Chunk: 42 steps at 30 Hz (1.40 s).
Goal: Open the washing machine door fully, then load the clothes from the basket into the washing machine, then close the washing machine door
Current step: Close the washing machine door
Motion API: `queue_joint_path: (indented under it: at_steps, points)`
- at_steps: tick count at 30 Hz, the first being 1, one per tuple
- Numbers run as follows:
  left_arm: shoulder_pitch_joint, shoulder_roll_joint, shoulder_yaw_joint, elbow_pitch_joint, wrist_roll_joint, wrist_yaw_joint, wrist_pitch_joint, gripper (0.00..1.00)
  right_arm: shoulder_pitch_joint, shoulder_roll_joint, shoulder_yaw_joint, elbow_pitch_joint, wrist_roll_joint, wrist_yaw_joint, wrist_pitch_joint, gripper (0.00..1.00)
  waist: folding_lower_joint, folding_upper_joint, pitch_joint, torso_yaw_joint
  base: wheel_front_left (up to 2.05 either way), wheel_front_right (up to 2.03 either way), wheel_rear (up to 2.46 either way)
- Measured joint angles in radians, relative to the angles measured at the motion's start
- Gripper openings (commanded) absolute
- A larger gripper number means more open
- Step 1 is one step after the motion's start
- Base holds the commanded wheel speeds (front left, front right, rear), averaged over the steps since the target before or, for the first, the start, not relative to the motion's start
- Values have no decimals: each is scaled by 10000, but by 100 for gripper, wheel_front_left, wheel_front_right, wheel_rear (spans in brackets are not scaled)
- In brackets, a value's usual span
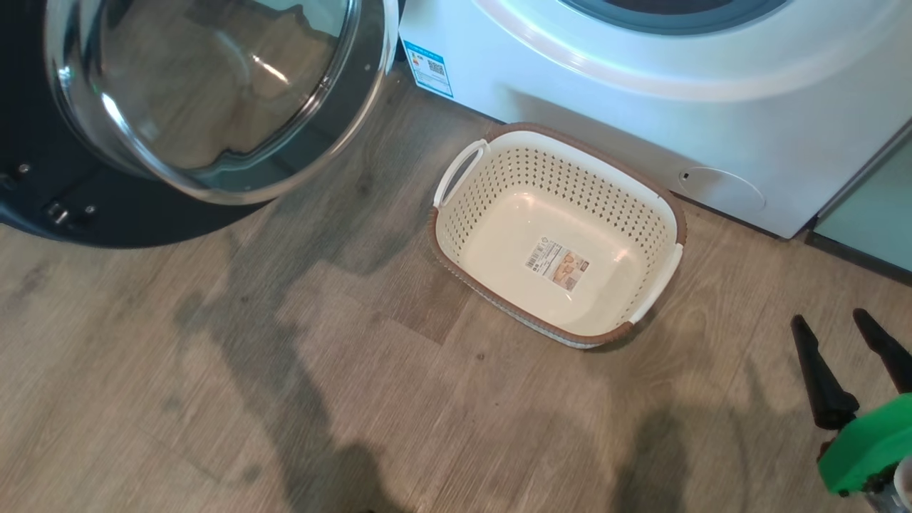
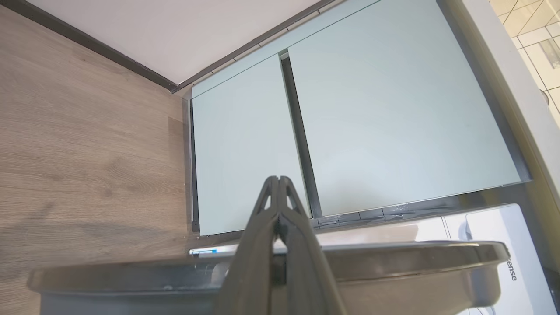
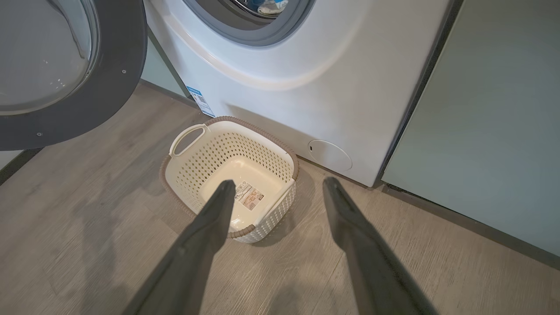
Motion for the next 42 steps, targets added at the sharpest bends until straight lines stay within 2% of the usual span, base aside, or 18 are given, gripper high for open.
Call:
queue_joint_path:
  at_steps: [18, 29, 42]
  points:
    - [209, 71, -370, -784, -136, -261, 1885, 0, 10, 12, -117, 215, 0, 0, 251, 100, 0, 0, -131, 210, 0, 0, 0]
    - [399, 38, -408, -1532, -780, -347, 3277, 0, 12, 142, -128, 422, 0, 0, 339, 100, 0, 0, -298, 298, 0, 0, 0]
    - [1053, -36, -514, -2504, -974, -428, 4113, 0, 11, 428, -98, 878, 0, 0, 334, 100, -1, 0, -552, 121, 0, 0, 0]
